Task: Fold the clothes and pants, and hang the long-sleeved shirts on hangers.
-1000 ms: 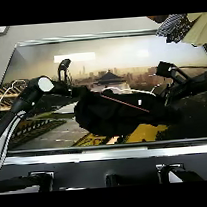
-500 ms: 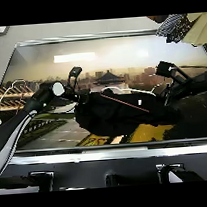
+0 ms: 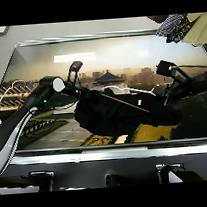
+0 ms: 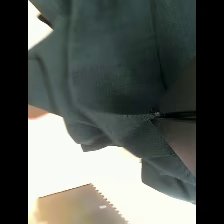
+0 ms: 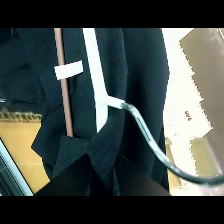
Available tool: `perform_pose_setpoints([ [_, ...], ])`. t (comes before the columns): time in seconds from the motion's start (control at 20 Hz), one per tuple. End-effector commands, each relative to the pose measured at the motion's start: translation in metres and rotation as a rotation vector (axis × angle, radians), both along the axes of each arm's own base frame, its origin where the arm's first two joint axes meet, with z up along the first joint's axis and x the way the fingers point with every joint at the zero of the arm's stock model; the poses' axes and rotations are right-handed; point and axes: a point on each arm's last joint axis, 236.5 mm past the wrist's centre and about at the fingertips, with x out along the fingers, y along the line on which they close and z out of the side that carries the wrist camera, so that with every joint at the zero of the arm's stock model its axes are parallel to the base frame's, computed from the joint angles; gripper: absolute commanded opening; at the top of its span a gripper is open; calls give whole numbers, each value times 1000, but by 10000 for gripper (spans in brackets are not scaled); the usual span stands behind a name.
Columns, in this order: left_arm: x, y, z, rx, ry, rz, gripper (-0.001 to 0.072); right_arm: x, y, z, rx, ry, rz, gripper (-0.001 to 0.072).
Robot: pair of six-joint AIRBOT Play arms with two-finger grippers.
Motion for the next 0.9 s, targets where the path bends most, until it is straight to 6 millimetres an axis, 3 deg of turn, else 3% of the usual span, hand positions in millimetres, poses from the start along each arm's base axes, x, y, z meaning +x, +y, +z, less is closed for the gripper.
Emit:
perform_pose_setpoints([
  [0.0,16,-5,32,-22,-74,-3,32,0,1,0,9,10,-22,41],
  [0.55,50,-21,151,-129,-314,-4,32,9,13,6,45,-26,-36,41],
  [0.85,47,-22,190,-154,-368,-17,32,27,37,-8,-16,-48,-47,40],
])
